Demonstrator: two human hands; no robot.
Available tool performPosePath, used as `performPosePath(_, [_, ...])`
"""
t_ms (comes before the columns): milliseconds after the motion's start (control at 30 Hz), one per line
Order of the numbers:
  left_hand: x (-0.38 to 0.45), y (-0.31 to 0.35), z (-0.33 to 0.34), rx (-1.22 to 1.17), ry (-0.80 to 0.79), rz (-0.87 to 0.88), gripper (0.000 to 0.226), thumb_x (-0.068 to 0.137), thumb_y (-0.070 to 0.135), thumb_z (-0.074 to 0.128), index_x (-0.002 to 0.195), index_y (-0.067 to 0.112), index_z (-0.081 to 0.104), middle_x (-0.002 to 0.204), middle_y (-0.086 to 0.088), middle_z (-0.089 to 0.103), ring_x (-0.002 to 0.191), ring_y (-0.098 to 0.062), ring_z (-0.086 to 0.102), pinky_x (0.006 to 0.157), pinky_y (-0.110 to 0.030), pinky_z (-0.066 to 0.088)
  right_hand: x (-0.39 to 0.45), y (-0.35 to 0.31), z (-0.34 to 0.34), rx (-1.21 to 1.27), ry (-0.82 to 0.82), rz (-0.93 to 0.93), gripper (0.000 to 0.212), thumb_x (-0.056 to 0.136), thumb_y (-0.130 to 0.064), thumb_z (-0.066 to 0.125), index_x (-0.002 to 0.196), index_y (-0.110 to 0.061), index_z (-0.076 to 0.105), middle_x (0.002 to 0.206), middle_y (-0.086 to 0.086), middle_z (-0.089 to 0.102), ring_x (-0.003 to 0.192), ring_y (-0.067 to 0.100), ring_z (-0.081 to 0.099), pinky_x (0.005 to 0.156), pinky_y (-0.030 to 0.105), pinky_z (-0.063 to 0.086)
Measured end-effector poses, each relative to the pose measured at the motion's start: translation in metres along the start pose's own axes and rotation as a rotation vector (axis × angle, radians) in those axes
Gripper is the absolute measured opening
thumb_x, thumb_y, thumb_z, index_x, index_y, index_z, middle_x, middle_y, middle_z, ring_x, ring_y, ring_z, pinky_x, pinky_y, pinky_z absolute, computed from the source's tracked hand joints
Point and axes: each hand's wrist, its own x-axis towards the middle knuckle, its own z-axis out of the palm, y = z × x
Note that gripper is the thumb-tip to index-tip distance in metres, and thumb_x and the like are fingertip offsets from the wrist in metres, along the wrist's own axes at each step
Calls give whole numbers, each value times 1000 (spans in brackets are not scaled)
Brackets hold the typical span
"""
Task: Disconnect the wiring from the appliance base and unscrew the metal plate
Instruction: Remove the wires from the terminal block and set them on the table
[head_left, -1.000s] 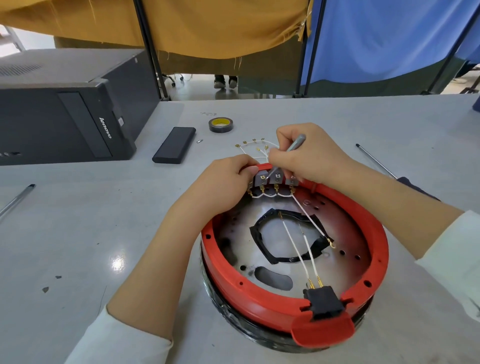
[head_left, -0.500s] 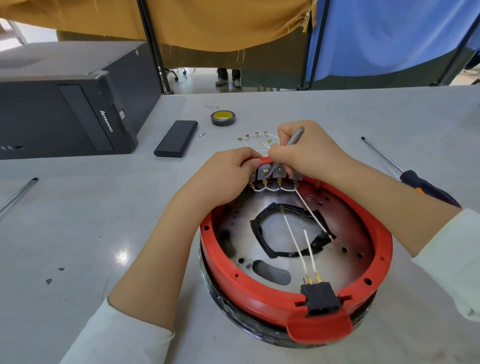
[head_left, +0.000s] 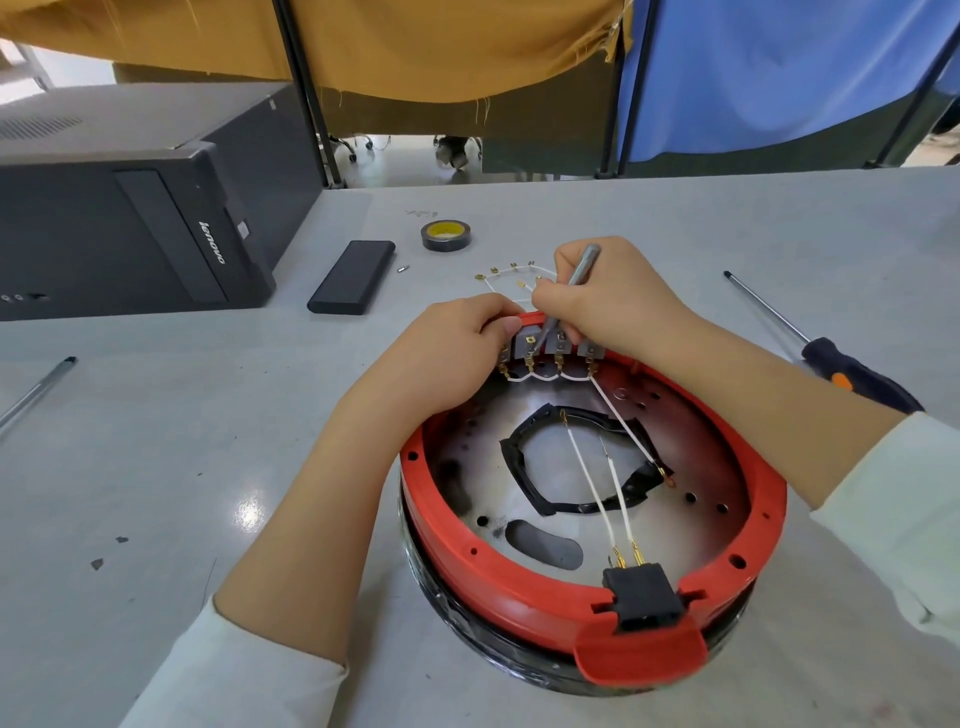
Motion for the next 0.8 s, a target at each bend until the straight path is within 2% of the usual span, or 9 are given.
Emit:
performPosePath(133, [0,1,1,23,-1,4,27,100,29,39,116,32,60,72,19,48,61,0,44,52,-12,29,6,-2,-1,13,-48,71,33,77,-13,57,52,-16,37,32,-4,46,33,7,36,36,13,31])
performPosePath(400, [1,2,0,74,-11,7,29,100,29,38,121,31,59,95,8,56,81,-12,48,60,-14,31,10,-3,-2,11,-72,132,31,78,-13,57,53,-15,37,32,-3,46,31,10,36,33,13,30])
performPosePath(500, [1,2,0,89,-12,7,29,100,30,38,121,31,58,95,8,56,74,-7,47,58,-14,30,10,-3,-2,8,-63,136,30,78,-14,57,54,-15,39,32,-3,47,30,8,37,33,11,30])
performPosePath(600, [2,2,-1,89,-5,8,29,100,30,39,120,31,59,90,9,56,69,-2,47,57,-14,29,8,-2,-1,0,-45,114,30,78,-16,57,54,-15,39,33,-3,47,30,7,37,34,13,31])
performPosePath(800, [1,1,0,53,8,-2,25,99,31,40,113,32,61,68,16,49,60,-2,45,50,-13,29,-1,3,3,15,97,-8,30,75,-12,56,53,-15,36,46,6,41,31,6,44,41,20,35])
